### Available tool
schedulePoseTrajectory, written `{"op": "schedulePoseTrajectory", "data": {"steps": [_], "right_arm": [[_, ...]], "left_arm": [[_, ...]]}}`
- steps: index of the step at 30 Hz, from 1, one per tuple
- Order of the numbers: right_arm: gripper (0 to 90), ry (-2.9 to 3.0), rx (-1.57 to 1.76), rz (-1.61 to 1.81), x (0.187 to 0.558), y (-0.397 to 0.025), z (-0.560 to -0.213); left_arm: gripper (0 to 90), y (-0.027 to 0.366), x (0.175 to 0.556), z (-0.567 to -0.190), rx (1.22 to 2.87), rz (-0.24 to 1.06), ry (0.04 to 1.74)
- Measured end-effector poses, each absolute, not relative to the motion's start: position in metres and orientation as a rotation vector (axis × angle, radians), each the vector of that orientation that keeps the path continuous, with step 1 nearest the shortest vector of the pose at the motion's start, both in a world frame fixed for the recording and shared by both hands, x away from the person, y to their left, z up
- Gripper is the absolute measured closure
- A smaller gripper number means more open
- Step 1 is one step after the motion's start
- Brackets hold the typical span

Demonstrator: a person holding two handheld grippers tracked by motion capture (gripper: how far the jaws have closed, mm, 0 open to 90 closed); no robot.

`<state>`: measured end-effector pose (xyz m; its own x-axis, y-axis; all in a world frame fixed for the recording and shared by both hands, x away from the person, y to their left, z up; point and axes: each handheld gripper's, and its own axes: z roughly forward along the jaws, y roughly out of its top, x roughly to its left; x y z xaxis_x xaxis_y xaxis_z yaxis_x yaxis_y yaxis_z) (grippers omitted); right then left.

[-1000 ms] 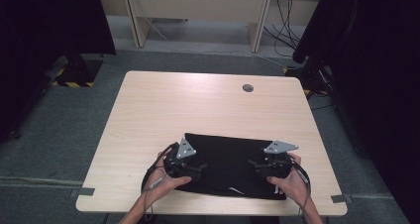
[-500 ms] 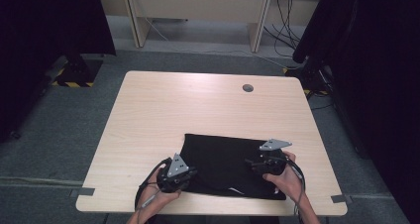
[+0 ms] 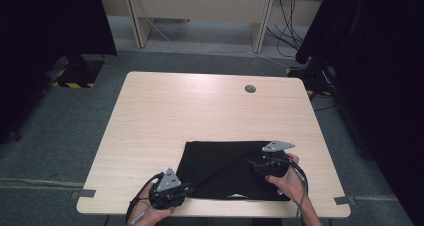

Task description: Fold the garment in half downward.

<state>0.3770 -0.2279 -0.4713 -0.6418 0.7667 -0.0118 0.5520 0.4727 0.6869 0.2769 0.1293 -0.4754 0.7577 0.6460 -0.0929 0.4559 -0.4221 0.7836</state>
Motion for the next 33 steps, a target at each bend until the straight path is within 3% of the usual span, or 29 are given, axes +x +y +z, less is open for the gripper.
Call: {"op": "schedulePoseTrajectory", "data": {"steps": [5, 9, 19, 21, 26, 33], "right_arm": [[30.7, 2.392, 1.09, 0.961, 0.376, -0.229, -0.464], [30.4, 2.367, 1.083, 0.982, 0.38, -0.229, -0.457], [29.9, 2.419, 1.127, 0.953, 0.38, -0.24, -0.466], [29.8, 2.427, 1.134, 0.957, 0.378, -0.243, -0.468], [29.7, 2.428, 1.151, 0.991, 0.377, -0.253, -0.47], [29.6, 2.435, 1.152, 1.016, 0.374, -0.263, -0.469]], "left_arm": [[46.1, 0.123, 0.286, -0.462, 2.059, 0.362, 0.831], [36.6, 0.11, 0.308, -0.455, 2.034, 0.411, 0.833], [37.2, 0.103, 0.399, -0.47, 2.044, 0.381, 0.965], [39.4, 0.105, 0.41, -0.475, 2.079, 0.427, 0.994], [49.3, 0.112, 0.418, -0.48, 2.07, 0.453, 0.993], [47.5, 0.111, 0.42, -0.477, 2.084, 0.447, 1.016]]}}
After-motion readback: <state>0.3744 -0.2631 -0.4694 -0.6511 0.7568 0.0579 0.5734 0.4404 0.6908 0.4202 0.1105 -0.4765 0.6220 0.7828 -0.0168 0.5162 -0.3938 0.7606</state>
